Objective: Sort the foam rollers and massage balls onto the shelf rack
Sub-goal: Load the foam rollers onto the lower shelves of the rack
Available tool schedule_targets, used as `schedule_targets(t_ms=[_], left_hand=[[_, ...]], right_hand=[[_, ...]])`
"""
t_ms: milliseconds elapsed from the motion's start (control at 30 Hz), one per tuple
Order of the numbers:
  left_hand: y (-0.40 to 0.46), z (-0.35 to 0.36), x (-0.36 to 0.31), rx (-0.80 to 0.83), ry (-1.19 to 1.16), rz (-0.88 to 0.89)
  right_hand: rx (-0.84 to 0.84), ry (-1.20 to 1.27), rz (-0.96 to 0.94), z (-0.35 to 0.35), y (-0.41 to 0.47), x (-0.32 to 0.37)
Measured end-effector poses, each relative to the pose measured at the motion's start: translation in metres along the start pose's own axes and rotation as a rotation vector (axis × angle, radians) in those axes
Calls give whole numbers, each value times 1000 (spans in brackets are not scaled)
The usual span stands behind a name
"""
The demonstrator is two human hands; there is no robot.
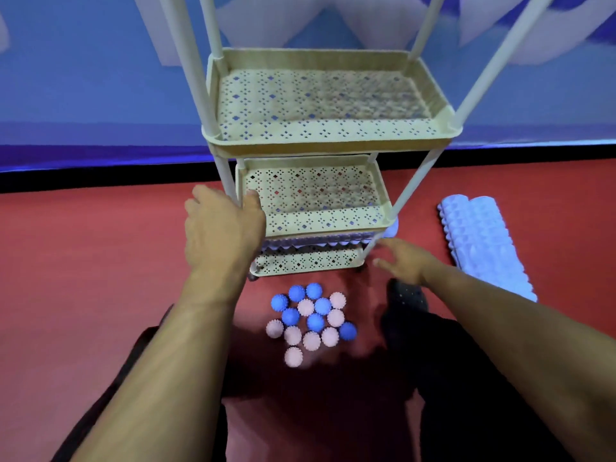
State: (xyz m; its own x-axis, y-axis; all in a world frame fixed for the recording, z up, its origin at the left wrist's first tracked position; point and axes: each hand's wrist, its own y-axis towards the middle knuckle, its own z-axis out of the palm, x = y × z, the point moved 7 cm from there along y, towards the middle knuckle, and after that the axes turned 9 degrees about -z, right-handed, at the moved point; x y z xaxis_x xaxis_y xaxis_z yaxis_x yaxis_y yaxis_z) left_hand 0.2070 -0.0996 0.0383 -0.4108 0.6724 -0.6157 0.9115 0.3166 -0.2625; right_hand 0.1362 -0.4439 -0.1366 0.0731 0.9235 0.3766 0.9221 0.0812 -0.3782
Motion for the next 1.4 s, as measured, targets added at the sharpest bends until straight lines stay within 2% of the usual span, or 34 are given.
schedule_targets(t_ms=[167,267,367,467,700,867,967,1067,1167,1333,1400], left_hand=[[-65,68,-53,296,-24,278],[-97,116,-78,486,22,450],[-113,158,-93,607,20,512],[-124,198,-98,688,41,498],[-125,259,-95,742,69,481],[-117,274,-90,722,83,428],[-113,280,-83,707,112,436],[-113,286,-75,718,126,428],[-113,286,-74,719,151,421],[-112,281,-74,721,168,417],[-111,276,-76,720,157,408]], right_hand=[[-58,-13,308,-42,-61,-96],[-43,6,425,-47,-87,-148],[-8,52,529,-32,-110,-195],[-31,159,636,-6,-125,-231],[-162,470,927,81,-155,-289],[-172,276,1067,97,-158,-301],[-242,344,1159,100,-155,-308],[-283,390,1176,109,-149,-311],[-239,395,1186,121,-138,-307],[-340,730,1134,134,-124,-303],[-368,720,1102,128,-122,-294]])
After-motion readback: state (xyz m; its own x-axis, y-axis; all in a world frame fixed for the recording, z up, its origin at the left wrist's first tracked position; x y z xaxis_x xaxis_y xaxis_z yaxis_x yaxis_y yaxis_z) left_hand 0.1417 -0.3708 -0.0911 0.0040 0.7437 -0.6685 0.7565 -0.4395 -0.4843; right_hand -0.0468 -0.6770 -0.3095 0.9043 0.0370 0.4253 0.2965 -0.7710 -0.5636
